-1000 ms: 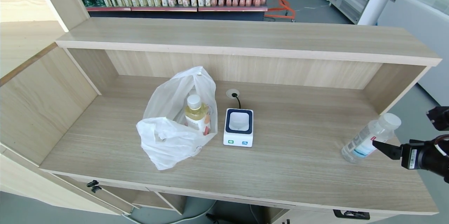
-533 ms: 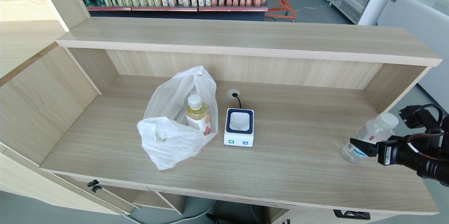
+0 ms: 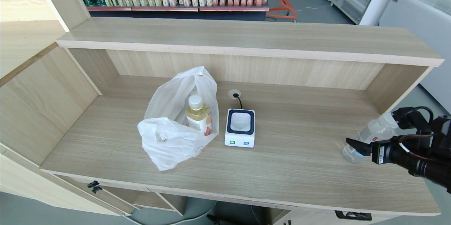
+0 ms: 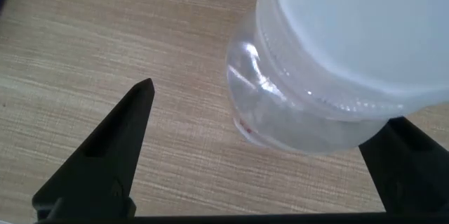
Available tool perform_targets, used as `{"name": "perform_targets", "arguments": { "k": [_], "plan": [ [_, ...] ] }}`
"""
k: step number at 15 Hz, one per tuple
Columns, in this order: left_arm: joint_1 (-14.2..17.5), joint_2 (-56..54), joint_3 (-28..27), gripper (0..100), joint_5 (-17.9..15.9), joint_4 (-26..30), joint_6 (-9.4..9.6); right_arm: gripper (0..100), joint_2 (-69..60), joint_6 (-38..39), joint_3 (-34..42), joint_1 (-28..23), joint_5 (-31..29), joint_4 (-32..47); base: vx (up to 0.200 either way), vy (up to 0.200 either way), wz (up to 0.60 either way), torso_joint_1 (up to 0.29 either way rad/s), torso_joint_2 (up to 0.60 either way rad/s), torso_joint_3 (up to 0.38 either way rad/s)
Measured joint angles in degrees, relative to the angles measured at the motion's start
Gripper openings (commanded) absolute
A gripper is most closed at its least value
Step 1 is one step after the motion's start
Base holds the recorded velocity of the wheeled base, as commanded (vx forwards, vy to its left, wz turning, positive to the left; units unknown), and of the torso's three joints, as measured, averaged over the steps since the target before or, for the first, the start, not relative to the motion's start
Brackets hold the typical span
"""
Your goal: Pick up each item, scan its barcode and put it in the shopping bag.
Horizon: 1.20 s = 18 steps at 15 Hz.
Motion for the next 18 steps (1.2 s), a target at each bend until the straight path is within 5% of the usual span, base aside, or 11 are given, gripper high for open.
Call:
{"name": "perform_targets", "arguments": {
  "k": [12, 13, 18],
  "plan": [
    [0.0, 0.0, 0.0, 100, 0.0, 0.0, 0.0, 100, 6.6, 0.1, -1.7, 2.3, 3.3, -8.2, 0.0, 0.0, 0.0, 0.0, 0.0, 0.0],
    [0.0, 0.0, 0.0, 100, 0.0, 0.0, 0.0, 0, 7.0, 0.1, -2.0, 2.3, 3.8, -8.4, 0.0, 0.0, 0.0, 0.0, 0.0, 0.0],
    [0.0, 0.0, 0.0, 100, 0.0, 0.0, 0.0, 0, 8.7, 0.0, -3.2, 2.3, 4.0, -10.2, 0.0, 0.0, 0.0, 0.0, 0.0, 0.0]
  ]
}}
